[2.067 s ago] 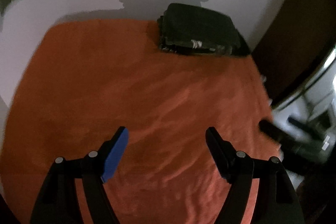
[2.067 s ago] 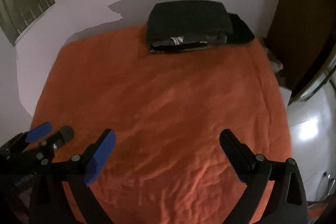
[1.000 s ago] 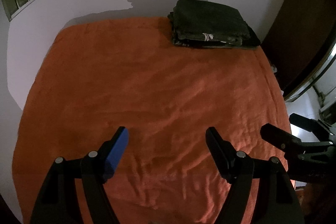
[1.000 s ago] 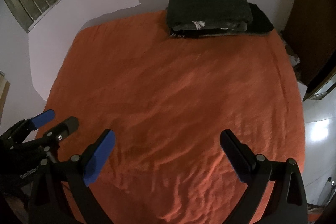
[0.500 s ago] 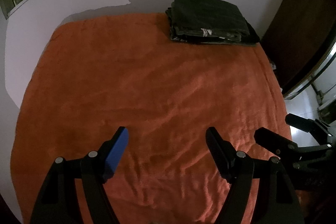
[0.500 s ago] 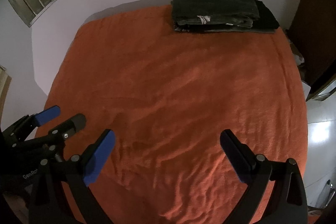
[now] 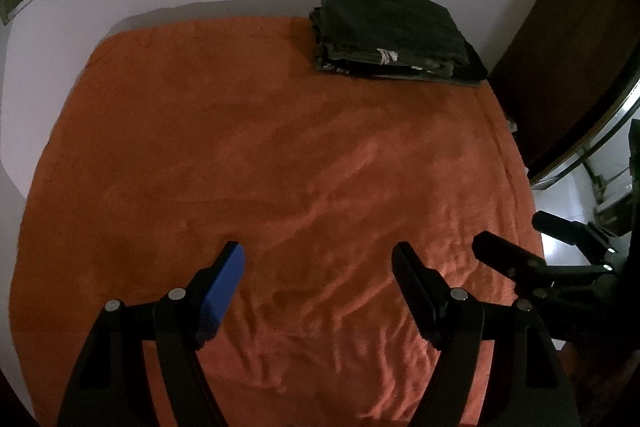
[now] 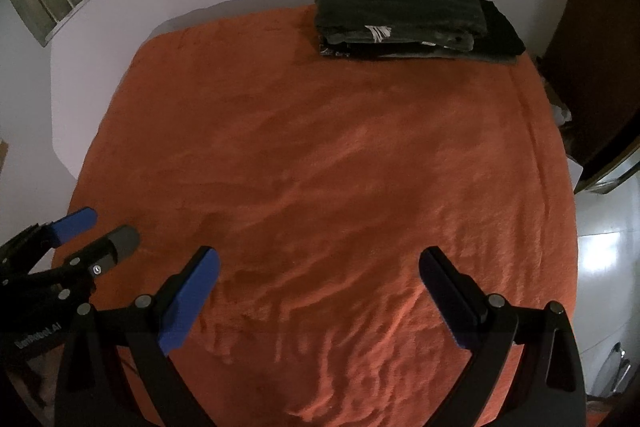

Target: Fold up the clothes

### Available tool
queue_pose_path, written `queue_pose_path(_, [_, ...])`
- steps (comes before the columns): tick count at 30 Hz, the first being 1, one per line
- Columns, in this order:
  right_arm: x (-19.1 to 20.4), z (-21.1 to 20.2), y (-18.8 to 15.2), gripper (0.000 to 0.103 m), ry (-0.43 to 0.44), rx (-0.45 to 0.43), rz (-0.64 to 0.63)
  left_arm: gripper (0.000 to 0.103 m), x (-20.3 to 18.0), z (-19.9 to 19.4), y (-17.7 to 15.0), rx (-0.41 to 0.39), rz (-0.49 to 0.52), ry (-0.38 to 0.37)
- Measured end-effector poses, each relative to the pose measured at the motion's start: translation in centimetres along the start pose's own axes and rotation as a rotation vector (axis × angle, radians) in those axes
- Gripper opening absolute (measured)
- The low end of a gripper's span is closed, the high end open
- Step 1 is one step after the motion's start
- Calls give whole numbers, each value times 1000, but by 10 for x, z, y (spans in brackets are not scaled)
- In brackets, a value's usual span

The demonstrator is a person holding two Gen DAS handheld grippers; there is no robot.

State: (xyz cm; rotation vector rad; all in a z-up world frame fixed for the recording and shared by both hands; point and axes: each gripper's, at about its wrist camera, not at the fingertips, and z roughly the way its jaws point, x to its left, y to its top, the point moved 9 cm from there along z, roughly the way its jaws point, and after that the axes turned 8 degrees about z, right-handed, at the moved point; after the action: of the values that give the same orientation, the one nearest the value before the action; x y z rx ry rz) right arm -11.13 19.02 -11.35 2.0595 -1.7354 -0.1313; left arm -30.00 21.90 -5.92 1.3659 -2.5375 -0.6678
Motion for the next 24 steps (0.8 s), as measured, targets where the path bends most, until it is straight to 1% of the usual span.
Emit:
queue_pose_path(5, [1, 1, 2, 100, 6, 1, -4, 77, -2, 2, 0, 7, 4, 4])
queue_pose_path(13, [2, 4, 6, 100, 23, 8, 10, 77, -5, -3, -2, -10, 8, 4])
queue_pose_path(20, [3, 2, 6, 100, 22, 0, 2, 77, -5, -2, 0, -7, -7, -19])
queue_pose_path(24, [1, 4, 5, 100, 43, 17, 26, 77, -5, -3, 0, -11, -12, -28])
